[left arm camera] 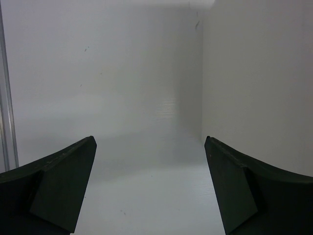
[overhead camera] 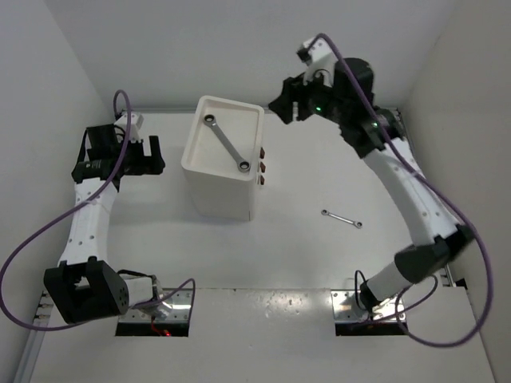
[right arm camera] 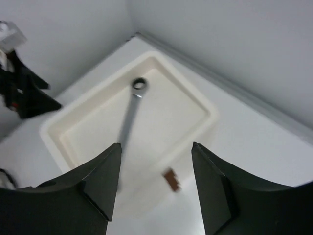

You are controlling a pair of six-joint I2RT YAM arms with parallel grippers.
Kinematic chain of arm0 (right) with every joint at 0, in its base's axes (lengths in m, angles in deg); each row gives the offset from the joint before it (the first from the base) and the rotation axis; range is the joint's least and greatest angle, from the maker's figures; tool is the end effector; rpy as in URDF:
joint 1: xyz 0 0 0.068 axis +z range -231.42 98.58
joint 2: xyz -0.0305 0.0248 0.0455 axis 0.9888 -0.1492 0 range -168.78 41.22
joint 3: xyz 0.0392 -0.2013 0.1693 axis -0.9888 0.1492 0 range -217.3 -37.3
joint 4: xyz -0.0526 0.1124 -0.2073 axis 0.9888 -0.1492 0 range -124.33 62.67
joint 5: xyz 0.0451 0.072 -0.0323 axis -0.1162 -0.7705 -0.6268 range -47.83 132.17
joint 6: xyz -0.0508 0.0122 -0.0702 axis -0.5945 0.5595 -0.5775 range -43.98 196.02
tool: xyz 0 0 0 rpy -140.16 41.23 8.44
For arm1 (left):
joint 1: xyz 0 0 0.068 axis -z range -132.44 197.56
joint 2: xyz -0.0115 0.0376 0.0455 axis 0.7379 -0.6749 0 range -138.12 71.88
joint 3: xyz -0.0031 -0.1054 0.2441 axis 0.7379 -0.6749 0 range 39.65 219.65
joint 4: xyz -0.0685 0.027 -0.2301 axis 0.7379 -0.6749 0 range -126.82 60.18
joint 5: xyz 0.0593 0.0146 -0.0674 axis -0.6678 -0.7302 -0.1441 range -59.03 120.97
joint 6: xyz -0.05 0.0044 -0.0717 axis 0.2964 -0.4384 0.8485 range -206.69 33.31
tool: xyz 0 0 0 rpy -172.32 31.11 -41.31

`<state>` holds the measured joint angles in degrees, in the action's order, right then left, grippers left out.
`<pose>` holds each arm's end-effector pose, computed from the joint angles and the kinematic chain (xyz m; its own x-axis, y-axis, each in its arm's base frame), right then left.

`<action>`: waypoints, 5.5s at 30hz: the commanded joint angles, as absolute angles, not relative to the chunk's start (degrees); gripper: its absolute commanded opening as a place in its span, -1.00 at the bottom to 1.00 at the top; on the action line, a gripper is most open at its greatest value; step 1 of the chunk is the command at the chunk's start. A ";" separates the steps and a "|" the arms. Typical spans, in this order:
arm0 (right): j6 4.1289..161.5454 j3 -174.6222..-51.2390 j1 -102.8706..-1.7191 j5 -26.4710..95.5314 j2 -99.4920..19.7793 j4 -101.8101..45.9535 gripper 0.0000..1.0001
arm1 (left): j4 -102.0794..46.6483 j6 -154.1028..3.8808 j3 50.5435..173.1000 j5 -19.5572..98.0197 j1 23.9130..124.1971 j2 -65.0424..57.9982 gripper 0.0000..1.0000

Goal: Sort the tools into containers

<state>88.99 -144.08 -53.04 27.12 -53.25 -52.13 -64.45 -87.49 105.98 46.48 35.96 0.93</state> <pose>0.3346 0.2036 0.4437 -0.3383 0.0636 -0.9389 -0.6220 0.7336 0.2738 0.2777 0.0356 0.3039 -0.6197 -0.1135 -0.7766 0.0178 0.9872 -0.1584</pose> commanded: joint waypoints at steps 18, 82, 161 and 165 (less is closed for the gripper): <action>36.38 -96.19 -72.02 37.42 -37.68 -80.95 0.14 | -64.88 -87.39 110.84 49.61 35.34 2.36 1.00; 40.51 -99.77 -74.57 35.85 -59.69 -73.02 -1.00 | -64.36 -84.76 109.79 43.98 35.34 -1.15 1.00; 80.86 -173.26 -53.65 17.03 -75.25 -73.74 0.28 | -63.92 -85.72 111.28 43.88 34.81 -1.07 1.00; 78.49 -168.46 -55.74 20.71 -66.20 -72.42 0.28 | -64.45 -85.72 113.56 46.70 34.81 -0.37 1.00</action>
